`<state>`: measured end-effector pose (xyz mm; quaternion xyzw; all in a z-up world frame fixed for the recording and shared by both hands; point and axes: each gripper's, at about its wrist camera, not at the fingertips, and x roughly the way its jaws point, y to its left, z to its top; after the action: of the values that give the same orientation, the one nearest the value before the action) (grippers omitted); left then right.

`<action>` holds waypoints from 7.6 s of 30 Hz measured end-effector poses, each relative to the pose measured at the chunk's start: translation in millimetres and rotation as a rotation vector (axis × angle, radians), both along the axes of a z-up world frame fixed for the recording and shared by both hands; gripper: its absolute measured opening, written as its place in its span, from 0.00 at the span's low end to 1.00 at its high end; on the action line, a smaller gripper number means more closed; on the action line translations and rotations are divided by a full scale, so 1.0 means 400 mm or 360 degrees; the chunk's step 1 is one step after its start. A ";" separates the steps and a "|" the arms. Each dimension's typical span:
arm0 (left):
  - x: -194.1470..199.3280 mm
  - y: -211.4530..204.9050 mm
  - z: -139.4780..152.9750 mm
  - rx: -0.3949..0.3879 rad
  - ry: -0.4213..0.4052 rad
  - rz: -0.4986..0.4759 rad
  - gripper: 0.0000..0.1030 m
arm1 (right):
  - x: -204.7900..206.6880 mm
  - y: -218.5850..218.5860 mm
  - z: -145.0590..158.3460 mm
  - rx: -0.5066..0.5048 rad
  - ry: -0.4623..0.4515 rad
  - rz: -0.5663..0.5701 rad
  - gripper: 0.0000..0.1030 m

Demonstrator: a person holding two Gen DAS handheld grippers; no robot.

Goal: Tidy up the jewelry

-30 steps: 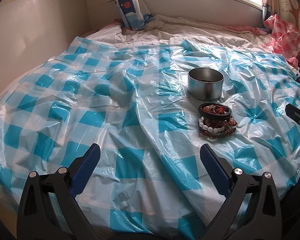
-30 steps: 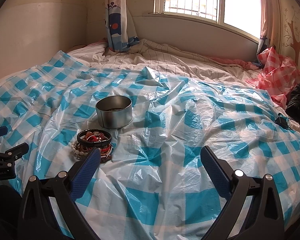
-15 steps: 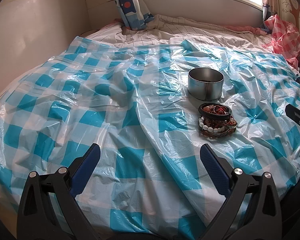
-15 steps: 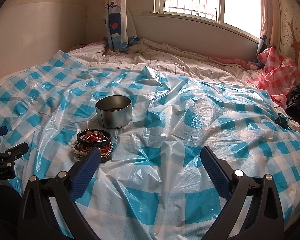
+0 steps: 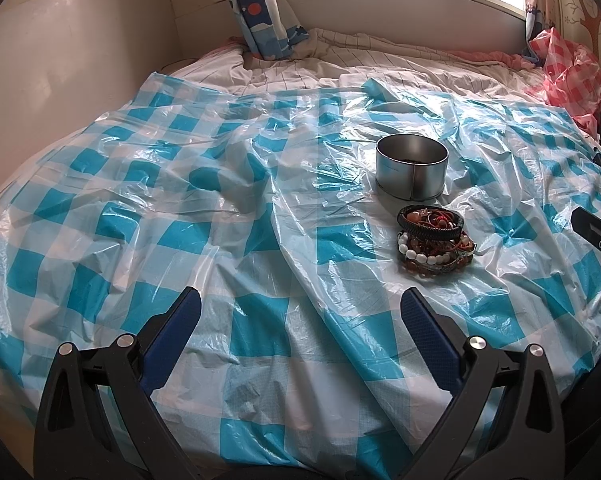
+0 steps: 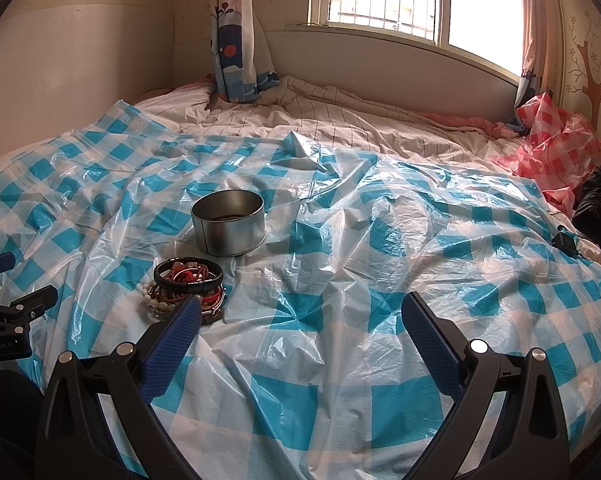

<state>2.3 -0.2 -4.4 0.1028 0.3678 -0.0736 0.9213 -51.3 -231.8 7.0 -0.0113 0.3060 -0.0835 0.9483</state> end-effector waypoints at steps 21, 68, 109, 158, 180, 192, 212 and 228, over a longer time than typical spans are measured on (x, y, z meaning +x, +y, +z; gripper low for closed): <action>0.015 -0.048 -0.014 -0.0053 0.0068 -0.0184 0.94 | 0.002 0.032 -0.017 -0.0079 0.0018 0.0075 0.93; 0.326 -0.130 -0.151 -0.0551 0.0513 -0.0224 0.05 | 0.098 -0.005 -0.051 0.0102 0.0157 0.0137 0.93; 0.352 -0.037 -0.119 -0.0841 0.0401 -0.0105 0.06 | 0.292 0.059 -0.121 0.0488 0.0356 0.0542 0.42; 0.494 -0.200 -0.070 -0.0717 0.0275 -0.0176 0.06 | 0.410 -0.097 0.038 0.0997 -0.0255 0.0475 0.05; 0.535 -0.266 -0.122 -0.0595 0.0357 -0.0209 0.08 | 0.517 -0.068 -0.058 0.1071 -0.0048 0.0503 0.05; 0.543 -0.216 -0.098 -0.0641 0.0306 -0.0105 0.13 | 0.546 -0.108 -0.140 0.0902 0.0166 0.0236 0.15; 0.485 -0.173 -0.097 -0.0586 0.0357 -0.0127 0.27 | 0.452 -0.171 -0.110 0.0880 0.0118 0.0096 0.26; 0.282 -0.210 -0.127 -0.0403 0.0410 -0.0394 0.27 | 0.241 -0.103 -0.104 0.0775 0.0165 0.0149 0.44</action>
<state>115.3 -84.0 -55.2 0.0204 0.4549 -0.2442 0.8561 45.2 -273.0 -34.4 0.1989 0.3643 0.0375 0.9090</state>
